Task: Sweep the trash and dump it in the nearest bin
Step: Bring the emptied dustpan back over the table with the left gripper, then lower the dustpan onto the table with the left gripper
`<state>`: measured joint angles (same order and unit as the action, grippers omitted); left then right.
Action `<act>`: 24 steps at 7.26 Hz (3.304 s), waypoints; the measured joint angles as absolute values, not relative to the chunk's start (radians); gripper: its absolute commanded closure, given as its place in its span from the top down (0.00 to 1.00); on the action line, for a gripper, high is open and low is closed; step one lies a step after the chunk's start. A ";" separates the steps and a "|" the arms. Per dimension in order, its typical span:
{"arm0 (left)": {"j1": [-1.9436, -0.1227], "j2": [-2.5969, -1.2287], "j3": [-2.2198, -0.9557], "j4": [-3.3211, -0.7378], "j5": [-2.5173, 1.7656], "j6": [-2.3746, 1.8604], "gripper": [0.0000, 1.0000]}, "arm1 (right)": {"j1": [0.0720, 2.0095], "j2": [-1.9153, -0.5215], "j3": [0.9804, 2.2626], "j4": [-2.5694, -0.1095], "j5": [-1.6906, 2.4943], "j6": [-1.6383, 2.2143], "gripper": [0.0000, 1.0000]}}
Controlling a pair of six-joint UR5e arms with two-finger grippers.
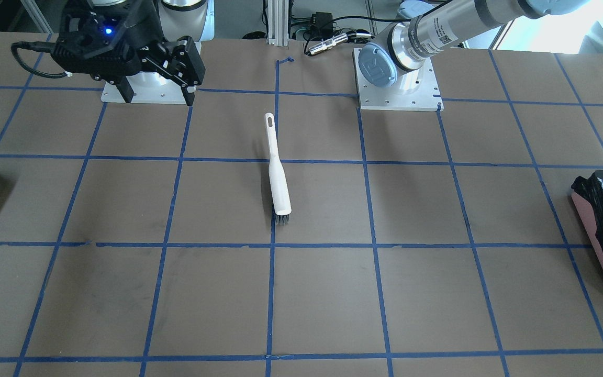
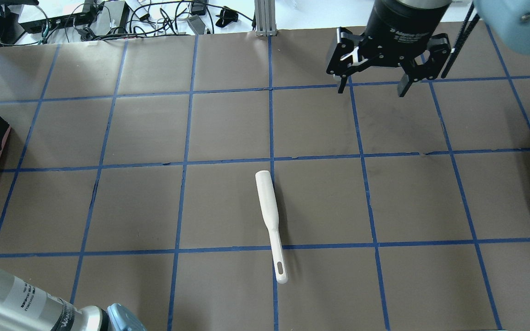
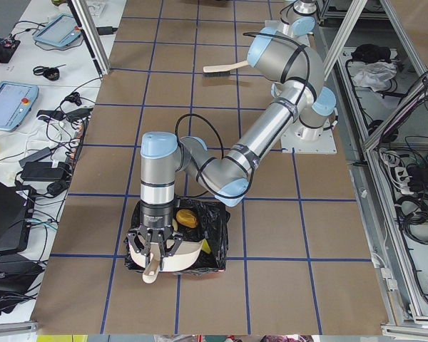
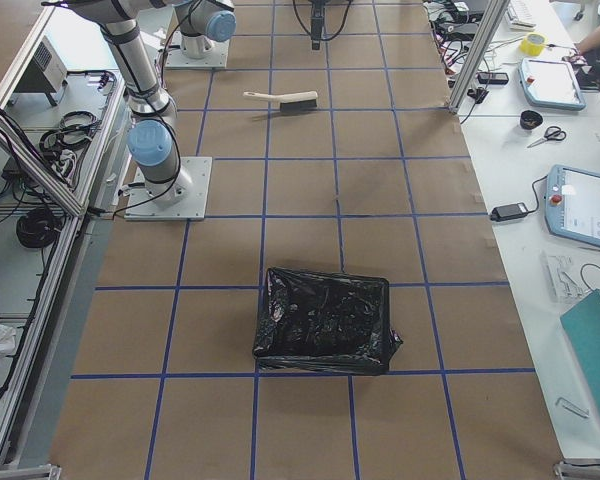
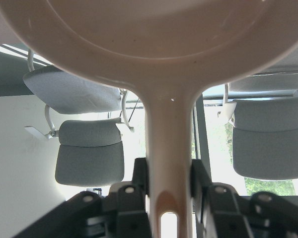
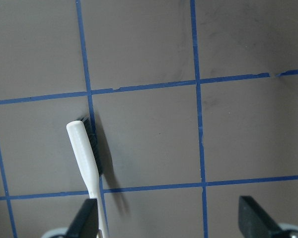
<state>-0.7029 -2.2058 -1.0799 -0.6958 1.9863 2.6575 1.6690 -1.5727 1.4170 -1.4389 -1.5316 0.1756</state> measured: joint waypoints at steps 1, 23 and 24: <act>-0.703 -2.193 -1.065 -0.722 1.962 2.646 0.00 | 1.634 -1.588 1.434 -1.446 -1.550 0.120 1.00; -1.521 -1.927 -1.424 -1.390 1.570 0.453 0.00 | 1.597 -1.610 1.507 -1.672 -1.558 0.060 1.00; -1.558 -1.939 -1.414 -1.426 1.559 0.414 0.00 | 1.597 -1.610 1.507 -1.672 -1.559 0.060 1.00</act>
